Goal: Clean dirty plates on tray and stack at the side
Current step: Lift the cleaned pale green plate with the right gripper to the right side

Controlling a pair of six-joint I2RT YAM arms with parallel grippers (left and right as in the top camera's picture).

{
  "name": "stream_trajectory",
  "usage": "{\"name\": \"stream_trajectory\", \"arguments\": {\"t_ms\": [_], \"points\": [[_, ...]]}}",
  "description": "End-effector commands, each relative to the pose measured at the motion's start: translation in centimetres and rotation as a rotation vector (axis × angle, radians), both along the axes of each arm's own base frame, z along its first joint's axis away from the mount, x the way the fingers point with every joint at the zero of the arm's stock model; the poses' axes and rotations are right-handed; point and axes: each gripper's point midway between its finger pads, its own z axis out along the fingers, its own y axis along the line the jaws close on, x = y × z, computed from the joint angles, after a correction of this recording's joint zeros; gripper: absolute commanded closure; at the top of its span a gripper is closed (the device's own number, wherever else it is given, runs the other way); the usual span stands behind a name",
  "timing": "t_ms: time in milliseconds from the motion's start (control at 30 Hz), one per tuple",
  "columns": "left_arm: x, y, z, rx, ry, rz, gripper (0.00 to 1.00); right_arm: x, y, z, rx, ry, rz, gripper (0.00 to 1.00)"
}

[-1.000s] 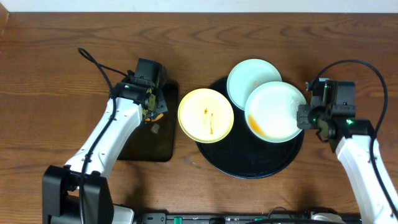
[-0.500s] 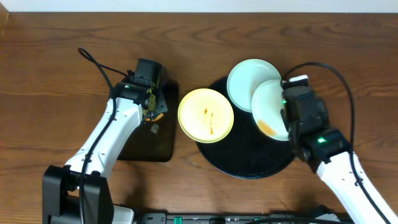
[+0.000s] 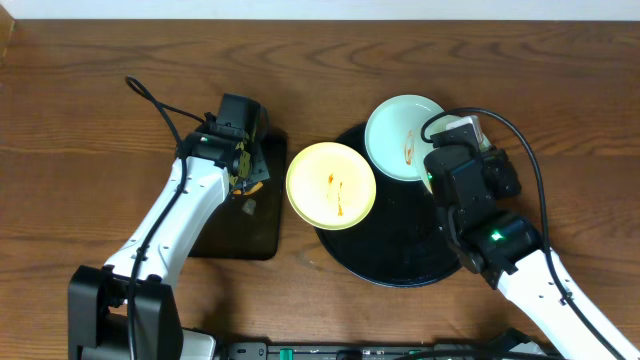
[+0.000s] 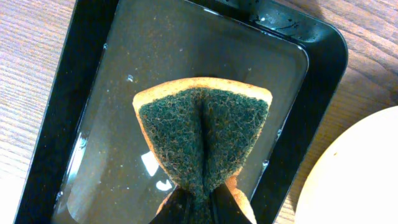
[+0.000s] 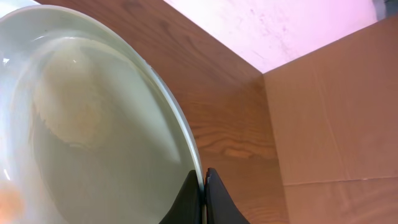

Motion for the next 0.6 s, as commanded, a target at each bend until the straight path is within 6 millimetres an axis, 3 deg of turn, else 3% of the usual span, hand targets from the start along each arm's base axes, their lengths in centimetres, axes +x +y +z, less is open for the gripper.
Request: {"name": "stream_trajectory", "arguments": {"t_ms": [0,267,367,567], "points": [[-0.1,0.4,0.1,0.013,-0.003,0.003,0.93,0.0,-0.2,1.5,-0.021,-0.039,-0.017,0.99],[-0.1,0.4,0.1,0.013,-0.003,0.003,0.93,0.0,-0.2,1.5,-0.019,-0.04,-0.018,0.99],[-0.1,0.4,0.1,0.013,-0.003,0.003,0.92,0.1,-0.8,1.4,0.055,-0.076,-0.072,0.99],[-0.1,0.4,0.0,0.013,-0.003,0.003,0.93,0.4,-2.3,-2.3,0.376,-0.027,-0.183,0.99]]}}
